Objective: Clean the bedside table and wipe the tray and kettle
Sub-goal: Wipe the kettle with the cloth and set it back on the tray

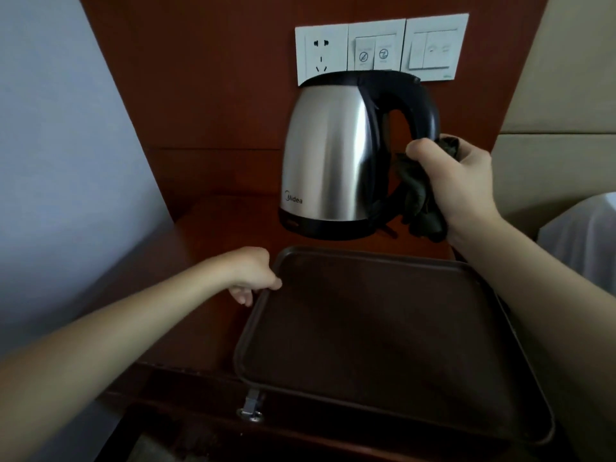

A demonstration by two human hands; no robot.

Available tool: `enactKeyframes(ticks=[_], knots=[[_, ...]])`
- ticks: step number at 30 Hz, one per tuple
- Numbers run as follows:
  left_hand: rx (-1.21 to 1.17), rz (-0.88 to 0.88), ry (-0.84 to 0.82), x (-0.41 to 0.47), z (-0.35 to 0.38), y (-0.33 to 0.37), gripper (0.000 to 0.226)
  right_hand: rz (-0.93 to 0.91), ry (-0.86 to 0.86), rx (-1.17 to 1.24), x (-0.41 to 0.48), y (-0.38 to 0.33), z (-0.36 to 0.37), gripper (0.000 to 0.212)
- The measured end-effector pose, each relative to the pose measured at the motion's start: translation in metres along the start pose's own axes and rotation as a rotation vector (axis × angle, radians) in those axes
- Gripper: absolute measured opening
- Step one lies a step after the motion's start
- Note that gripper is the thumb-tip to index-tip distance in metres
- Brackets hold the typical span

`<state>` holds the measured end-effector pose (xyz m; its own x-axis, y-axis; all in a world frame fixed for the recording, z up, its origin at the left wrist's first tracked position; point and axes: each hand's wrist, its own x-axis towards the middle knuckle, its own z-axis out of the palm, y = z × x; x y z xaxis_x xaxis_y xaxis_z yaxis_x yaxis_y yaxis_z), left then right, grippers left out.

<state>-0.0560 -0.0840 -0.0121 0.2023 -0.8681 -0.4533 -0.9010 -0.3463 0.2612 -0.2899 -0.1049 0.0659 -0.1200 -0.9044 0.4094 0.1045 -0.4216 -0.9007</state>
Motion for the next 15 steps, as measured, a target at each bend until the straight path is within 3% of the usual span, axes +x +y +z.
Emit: enactKeyframes(ticks=[4,15], knots=[[-0.172,0.058,0.127,0.018,-0.008,-0.026,0.011,0.053,-0.006,0.018,-0.002,0.011,0.013,0.021],[-0.252,0.091,0.409,0.087,-0.085,-0.149,0.012,0.168,-0.008,0.142,0.018,0.065,0.097,0.019]])
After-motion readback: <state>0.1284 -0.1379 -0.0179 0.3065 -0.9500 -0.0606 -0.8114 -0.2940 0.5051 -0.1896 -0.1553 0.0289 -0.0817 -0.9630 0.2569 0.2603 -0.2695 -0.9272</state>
